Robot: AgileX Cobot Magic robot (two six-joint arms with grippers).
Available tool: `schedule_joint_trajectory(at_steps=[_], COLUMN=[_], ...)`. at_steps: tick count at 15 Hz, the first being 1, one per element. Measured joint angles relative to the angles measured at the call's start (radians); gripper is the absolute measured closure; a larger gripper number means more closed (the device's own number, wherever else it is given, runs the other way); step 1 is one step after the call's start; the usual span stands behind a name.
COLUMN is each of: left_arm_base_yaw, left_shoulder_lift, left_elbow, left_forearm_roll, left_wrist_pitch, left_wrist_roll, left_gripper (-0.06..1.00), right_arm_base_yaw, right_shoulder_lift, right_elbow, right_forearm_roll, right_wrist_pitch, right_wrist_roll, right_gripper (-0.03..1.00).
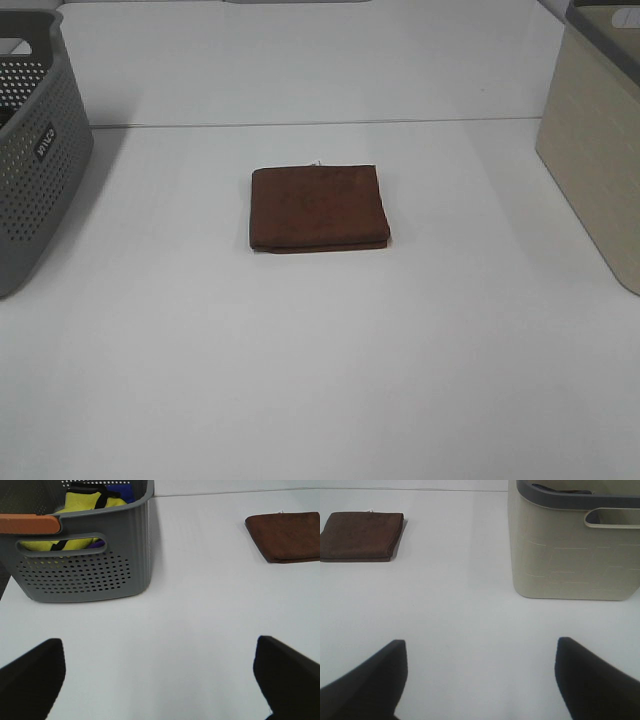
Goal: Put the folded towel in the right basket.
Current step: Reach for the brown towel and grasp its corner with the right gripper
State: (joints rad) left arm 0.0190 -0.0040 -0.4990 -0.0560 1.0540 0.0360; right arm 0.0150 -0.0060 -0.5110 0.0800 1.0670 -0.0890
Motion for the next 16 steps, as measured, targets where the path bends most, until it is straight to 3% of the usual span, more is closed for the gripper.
schedule_joint_trajectory(at_steps=[16], left_arm_base_yaw=[0.0], left_shoulder_lift=[0.0], left_elbow=[0.0], left_forearm_roll=[0.0], left_wrist_pitch=[0.0], left_wrist_roll=[0.0], left_gripper=[-0.03], right_arm_base_yaw=[0.0], right_shoulder_lift=[0.0], right_elbow=[0.0], right_forearm_roll=[0.0], right_wrist_pitch=[0.0], right_wrist_roll=[0.0], right_gripper=[0.2])
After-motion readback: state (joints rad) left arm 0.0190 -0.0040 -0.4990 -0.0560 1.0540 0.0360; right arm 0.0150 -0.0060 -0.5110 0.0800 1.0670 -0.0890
